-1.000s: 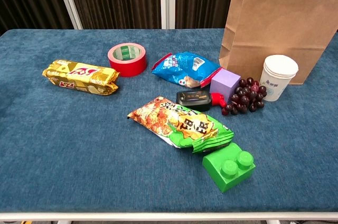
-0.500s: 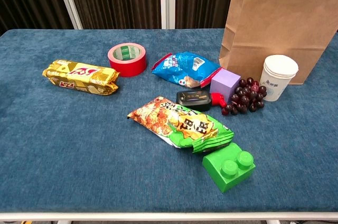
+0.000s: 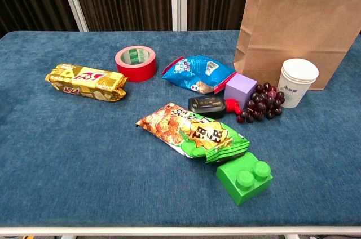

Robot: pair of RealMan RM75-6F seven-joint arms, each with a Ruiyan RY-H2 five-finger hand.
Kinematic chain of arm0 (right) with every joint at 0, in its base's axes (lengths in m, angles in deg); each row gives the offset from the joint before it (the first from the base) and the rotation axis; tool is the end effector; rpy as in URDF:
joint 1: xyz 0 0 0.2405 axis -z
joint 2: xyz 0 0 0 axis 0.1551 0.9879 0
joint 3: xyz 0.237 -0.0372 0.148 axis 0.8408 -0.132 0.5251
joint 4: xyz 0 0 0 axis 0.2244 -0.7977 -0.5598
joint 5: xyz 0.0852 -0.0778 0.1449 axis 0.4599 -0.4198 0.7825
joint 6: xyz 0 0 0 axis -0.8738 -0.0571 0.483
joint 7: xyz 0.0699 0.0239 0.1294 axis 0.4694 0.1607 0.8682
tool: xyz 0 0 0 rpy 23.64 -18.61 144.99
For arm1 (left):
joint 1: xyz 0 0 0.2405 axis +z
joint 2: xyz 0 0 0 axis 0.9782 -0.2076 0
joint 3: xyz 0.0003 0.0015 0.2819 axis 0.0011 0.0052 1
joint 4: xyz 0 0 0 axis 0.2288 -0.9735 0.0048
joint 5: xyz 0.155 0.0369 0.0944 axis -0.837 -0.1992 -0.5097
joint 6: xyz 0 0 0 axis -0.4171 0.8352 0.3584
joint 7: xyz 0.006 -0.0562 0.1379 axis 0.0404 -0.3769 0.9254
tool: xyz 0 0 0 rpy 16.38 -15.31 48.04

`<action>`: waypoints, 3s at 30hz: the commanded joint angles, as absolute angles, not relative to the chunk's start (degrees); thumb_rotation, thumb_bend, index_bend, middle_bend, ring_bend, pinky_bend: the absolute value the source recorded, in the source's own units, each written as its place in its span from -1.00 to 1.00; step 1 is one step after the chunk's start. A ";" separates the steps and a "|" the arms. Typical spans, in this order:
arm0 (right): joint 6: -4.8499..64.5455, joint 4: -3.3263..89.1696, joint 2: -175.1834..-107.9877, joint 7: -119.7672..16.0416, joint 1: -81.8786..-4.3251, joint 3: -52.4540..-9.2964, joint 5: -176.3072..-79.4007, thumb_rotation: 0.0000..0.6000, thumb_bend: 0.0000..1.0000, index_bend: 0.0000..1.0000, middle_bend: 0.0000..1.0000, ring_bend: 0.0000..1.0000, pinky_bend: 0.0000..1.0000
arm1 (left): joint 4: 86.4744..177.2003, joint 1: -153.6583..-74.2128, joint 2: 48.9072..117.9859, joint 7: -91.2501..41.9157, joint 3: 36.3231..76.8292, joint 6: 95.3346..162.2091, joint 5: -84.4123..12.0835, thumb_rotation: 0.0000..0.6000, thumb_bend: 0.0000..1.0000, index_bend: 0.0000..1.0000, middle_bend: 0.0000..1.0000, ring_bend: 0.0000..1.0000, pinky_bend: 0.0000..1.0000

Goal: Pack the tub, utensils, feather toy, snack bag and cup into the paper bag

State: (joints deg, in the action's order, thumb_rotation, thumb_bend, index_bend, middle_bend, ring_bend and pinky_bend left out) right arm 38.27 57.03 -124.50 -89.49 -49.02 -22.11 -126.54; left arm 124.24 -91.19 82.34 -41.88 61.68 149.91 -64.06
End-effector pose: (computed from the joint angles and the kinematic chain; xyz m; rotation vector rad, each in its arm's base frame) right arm -0.1793 -0.4025 0.2239 1.3945 -0.3172 0.7915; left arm -0.3413 0.2421 0.1238 -1.4413 -0.8944 -1.1322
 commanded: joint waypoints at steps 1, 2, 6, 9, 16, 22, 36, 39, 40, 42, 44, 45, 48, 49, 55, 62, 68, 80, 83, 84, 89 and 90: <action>39.95 58.09 -123.70 -87.76 -48.49 -21.54 -128.33 1.00 -1.00 -0.04 -0.33 -0.66 -0.24 | 124.50 -91.29 82.20 -41.81 61.53 149.98 -64.06 1.00 -0.83 -0.77 -0.82 -0.93 -0.60; 40.63 58.43 -123.47 -87.16 -48.33 -21.39 -129.14 1.00 -1.00 -0.04 -0.33 -0.66 -0.24 | 124.59 -91.30 82.15 -41.76 61.50 150.02 -64.07 1.00 -0.83 -0.77 -0.82 -0.93 -0.60; 44.78 60.93 -122.37 -84.67 -47.39 -20.63 -133.60 1.00 -1.00 -0.04 -0.32 -0.63 -0.24 | 124.96 -91.31 82.01 -41.76 61.36 150.12 -63.96 1.00 -0.83 -0.77 -0.82 -0.93 -0.60; 47.72 64.41 -121.19 -83.23 -46.54 -20.06 -136.71 1.00 -1.00 -0.04 -0.32 -0.58 -0.24 | 125.08 -91.22 81.99 -41.77 61.40 150.22 -63.96 1.00 -0.83 -0.77 -0.82 -0.93 -0.60; 48.83 73.11 -117.26 -84.61 -43.64 -26.09 -149.08 1.00 -1.00 0.01 -0.24 -0.44 -0.15 | 125.56 -91.21 81.82 -41.57 61.16 150.75 -64.04 1.00 -0.83 -0.77 -0.82 -0.93 -0.60; 47.83 75.02 -118.03 -87.61 -40.06 -34.03 -158.40 1.00 -1.00 0.03 -0.18 -0.35 -0.12 | 125.87 -91.11 81.50 -41.36 61.15 150.81 -63.97 1.00 -0.83 -0.77 -0.82 -0.93 -0.60; 37.97 72.73 -123.26 -88.78 -34.65 -45.02 -162.38 1.00 -1.00 0.03 -0.14 -0.21 0.03 | 125.83 -90.97 81.57 -41.42 61.30 150.57 -63.82 1.00 -0.83 -0.77 -0.82 -0.93 -0.60; 32.71 73.63 -123.95 -90.03 -35.89 -43.99 -157.25 1.00 -1.00 0.00 -0.22 -0.03 0.23 | 125.63 -90.84 81.59 -41.57 61.29 150.58 -63.66 1.00 -0.83 -0.77 -0.82 -0.93 -0.60; 30.84 74.12 -124.15 -91.17 -36.50 -43.48 -155.32 1.00 -1.00 -0.06 -0.28 -0.02 0.26 | 125.57 -90.85 81.61 -41.61 61.23 150.57 -63.61 1.00 -0.83 -0.77 -0.83 -0.93 -0.60; 27.18 74.71 -125.38 -93.38 -38.30 -41.86 -151.45 1.00 -1.00 -0.19 -0.38 -0.03 0.28 | 125.40 -90.76 81.70 -41.77 61.18 150.64 -63.49 1.00 -0.83 -0.77 -0.83 -0.93 -0.60; 24.67 74.55 -126.98 -94.55 -40.04 -40.42 -149.15 1.00 -1.00 -0.30 -0.44 -0.05 0.28 | 125.25 -90.68 81.81 -41.81 61.21 150.69 -63.47 1.00 -0.83 -0.77 -0.82 -0.93 -0.60; 23.15 74.29 -128.16 -95.00 -41.24 -39.47 -147.82 1.00 -1.00 -0.35 -0.47 -0.06 0.28 | 125.06 -90.65 81.87 -41.83 61.23 150.64 -63.42 1.00 -0.83 -0.77 -0.82 -0.93 -0.60; 19.43 73.53 -130.97 -96.51 -44.23 -37.25 -143.54 1.00 -1.00 -0.47 -0.54 -0.07 0.28 | 124.64 -90.47 82.05 -42.11 61.27 150.59 -63.23 1.00 -0.83 -0.77 -0.82 -0.93 -0.60; 18.39 73.28 -131.77 -97.36 -45.10 -36.65 -141.72 1.00 -1.00 -0.50 -0.56 -0.07 0.28 | 124.50 -90.42 82.10 -42.20 61.27 150.60 -63.18 1.00 -0.83 -0.77 -0.82 -0.93 -0.60; 14.65 71.04 -137.84 -103.40 -50.92 -33.83 -130.72 1.00 -1.00 -0.70 -0.67 -0.01 0.32 | 123.64 -90.34 82.18 -43.09 61.09 150.53 -62.92 1.00 -0.83 -0.77 -0.82 -0.93 -0.60; 14.20 69.93 -144.51 -107.20 -57.03 -32.22 -125.92 1.00 -1.00 -0.84 -0.71 0.15 0.38 | 123.06 -90.29 82.01 -43.76 60.88 150.48 -62.68 1.00 -0.83 -0.77 -0.82 -0.93 -0.60; 15.09 69.38 -147.93 -107.10 -60.62 -30.30 -121.44 1.00 -1.00 -0.84 -0.63 0.25 0.43 | 122.83 -90.29 82.04 -44.07 60.89 150.45 -62.75 1.00 -0.83 -0.77 -0.82 -0.93 -0.60; 21.57 66.11 -155.23 -114.91 -67.71 -32.04 -106.34 1.00 -1.00 -0.97 -0.53 0.38 0.55 | 121.97 -90.12 82.29 -44.88 60.82 150.56 -62.60 1.00 -0.83 -0.77 -0.82 -0.93 -0.60; 22.84 64.96 -156.82 -115.62 -68.53 -32.61 -105.11 1.00 -1.00 -0.98 -0.51 0.39 0.57 | 121.76 -90.07 82.27 -45.07 60.79 150.56 -62.53 1.00 -0.83 -0.77 -0.82 -0.93 -0.60; 23.25 64.48 -157.41 -115.70 -68.84 -32.69 -104.50 1.00 -1.00 -0.98 -0.50 0.40 0.57 | 121.65 -90.05 82.28 -45.10 60.80 150.55 -62.54 1.00 -0.83 -0.77 -0.82 -0.93 -0.60; 25.86 63.76 -158.64 -117.86 -69.92 -33.61 -101.16 1.00 -1.00 -0.97 -0.47 0.42 0.59 | 121.39 -89.98 82.28 -45.52 60.80 150.54 -62.49 1.00 -0.83 -0.77 -0.83 -0.93 -0.60; 26.06 63.74 -158.67 -118.09 -70.08 -33.65 -100.42 1.00 -1.00 -0.97 -0.47 0.42 0.59 | 121.33 -89.97 82.27 -45.62 60.82 150.53 -62.50 1.00 -0.83 -0.77 -0.82 -0.93 -0.60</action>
